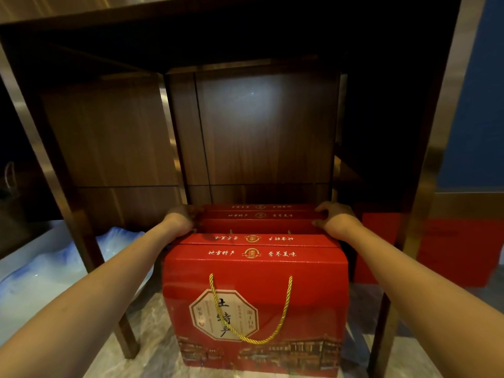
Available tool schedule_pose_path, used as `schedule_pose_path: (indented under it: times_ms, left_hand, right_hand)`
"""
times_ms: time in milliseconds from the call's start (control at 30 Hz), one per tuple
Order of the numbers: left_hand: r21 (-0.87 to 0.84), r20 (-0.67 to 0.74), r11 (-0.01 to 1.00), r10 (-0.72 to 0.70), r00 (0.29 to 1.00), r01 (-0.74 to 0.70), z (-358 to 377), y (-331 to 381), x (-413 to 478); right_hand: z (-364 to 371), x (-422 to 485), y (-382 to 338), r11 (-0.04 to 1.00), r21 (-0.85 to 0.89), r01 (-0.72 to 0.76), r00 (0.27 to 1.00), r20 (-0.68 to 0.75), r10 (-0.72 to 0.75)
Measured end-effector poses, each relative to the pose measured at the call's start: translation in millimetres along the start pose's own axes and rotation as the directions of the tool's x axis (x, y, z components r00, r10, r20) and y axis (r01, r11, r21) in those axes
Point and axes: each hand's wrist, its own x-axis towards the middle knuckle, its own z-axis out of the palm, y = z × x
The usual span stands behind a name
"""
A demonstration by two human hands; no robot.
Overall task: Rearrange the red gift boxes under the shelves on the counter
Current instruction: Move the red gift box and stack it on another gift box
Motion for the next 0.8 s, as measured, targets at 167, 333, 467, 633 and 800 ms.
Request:
schedule_pose_path:
  times_ms: [167, 333, 467, 633, 800]
  left_hand:
    - [0.082, 0.029, 0.997, 0.009, 1.0, -0.011, -1.2, 2.9, -4.0]
    - [0.066, 0.094, 0.998, -0.02, 0.995, 0.014, -4.6, 3.3, -13.3]
    - [0.06, 0.091, 0.998, -0.022, 0.996, 0.017, -7.3, 6.4, -22.4]
    - [0.031, 0.095, 0.999, 0.007, 0.995, -0.009, -14.1, 34.8, -54.0]
    - [-0.055, 0.152, 0.998, 0.033, 0.988, -0.025, -19.5, 51.4, -86.1]
  right_hand:
    - [-7.8, -8.7, -8.1, 1.0, -0.012, 0.0, 0.997, 0.08, 0.001]
    - [-13.6, -23.2, -17.1, 0.998, -0.06, -0.012, 0.989, 0.143, 0.02]
    - [-18.0, -38.3, -19.8, 0.998, -0.067, -0.015, 0.985, 0.169, 0.026]
    - [-21.5, -58.2, -23.3, 0.994, -0.108, -0.006, 0.983, 0.182, 0.026]
    - [-20.3, -83.8, -28.4, 0.965, -0.259, 0.037, 0.986, 0.165, 0.006]
